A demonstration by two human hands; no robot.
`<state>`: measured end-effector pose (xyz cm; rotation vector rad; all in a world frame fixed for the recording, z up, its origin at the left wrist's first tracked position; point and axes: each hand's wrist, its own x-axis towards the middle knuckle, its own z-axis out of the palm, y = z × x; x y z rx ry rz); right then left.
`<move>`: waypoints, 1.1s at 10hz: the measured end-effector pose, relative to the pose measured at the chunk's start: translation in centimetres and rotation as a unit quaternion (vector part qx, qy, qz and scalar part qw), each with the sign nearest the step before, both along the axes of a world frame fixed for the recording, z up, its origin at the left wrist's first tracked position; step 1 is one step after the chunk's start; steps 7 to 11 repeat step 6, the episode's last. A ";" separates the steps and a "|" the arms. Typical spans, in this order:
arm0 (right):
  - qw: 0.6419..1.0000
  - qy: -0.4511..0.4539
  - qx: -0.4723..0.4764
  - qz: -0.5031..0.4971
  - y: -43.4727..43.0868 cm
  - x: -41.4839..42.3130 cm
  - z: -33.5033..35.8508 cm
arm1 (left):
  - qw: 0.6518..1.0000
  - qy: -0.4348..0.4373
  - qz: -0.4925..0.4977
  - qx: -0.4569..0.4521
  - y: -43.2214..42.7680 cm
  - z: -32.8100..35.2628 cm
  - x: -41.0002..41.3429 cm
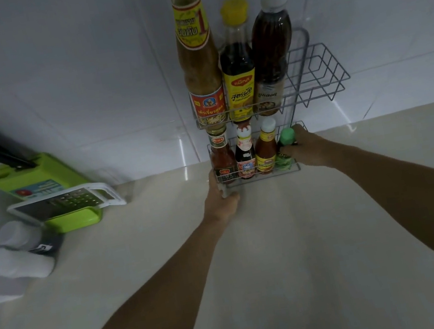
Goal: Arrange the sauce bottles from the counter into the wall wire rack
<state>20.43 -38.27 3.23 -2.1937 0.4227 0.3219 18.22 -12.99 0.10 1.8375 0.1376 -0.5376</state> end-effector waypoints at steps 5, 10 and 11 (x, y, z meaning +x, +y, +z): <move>0.999 0.004 0.037 -0.021 0.0 -1.0 0.2 | 0.999 0.030 -0.041 0.006 0.6 0.2 0.9; 0.989 -0.087 -0.046 -0.114 0.6 -3.2 -0.6 | 0.999 0.036 -0.022 0.015 1.4 0.2 -0.3; 0.989 -0.087 -0.046 -0.114 0.6 -3.2 -0.6 | 0.999 0.036 -0.022 0.015 1.4 0.2 -0.3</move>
